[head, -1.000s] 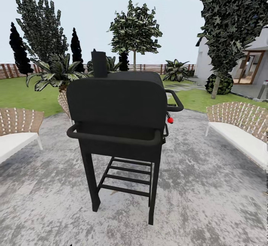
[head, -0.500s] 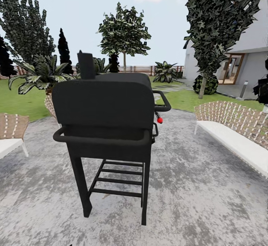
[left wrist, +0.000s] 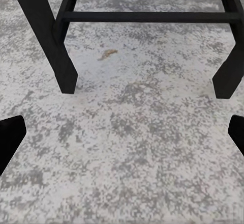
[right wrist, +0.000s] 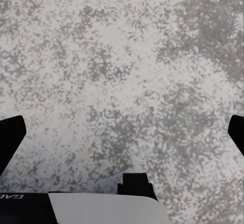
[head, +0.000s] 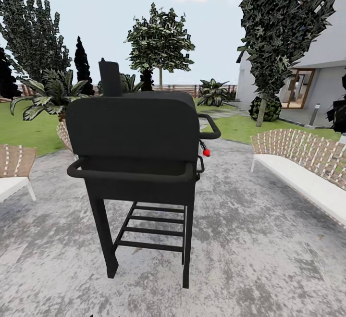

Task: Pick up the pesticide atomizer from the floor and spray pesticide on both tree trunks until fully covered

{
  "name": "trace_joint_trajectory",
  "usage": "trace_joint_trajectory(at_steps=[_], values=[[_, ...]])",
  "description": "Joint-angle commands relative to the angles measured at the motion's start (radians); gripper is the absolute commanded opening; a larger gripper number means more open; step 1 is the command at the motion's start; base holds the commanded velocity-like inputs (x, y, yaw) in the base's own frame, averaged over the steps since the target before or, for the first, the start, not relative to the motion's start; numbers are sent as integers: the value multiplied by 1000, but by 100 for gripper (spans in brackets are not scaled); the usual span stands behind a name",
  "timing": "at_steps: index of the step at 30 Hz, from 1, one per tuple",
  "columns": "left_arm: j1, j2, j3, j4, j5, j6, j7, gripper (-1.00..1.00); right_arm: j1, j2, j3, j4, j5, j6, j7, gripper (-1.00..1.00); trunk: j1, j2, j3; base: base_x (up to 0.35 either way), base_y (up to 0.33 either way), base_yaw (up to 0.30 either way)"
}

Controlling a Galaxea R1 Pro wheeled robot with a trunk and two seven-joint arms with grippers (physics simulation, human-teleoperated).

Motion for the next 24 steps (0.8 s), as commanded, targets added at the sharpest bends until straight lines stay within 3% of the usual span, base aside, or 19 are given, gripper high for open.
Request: trace_joint_trajectory(at_steps=[1, 18, 24], values=[[-1, 0, 1, 1, -6, -3, 0, 100, 0, 0, -1, -1, 0, -2, 0, 100, 4, -8, -4, 0, 0, 0], [-1, 0, 2, 1, -5, -3, 1, 100, 0, 1, -1, -1, 0, -2, 0, 100, 69, -127, -57, 0, 0, 0], [-1, 1, 18, 0, -4, -4, 2, 100, 0, 1, 0, 2, 0, -2, 0, 100, 92, -169, -76, 0, 0, 0]])
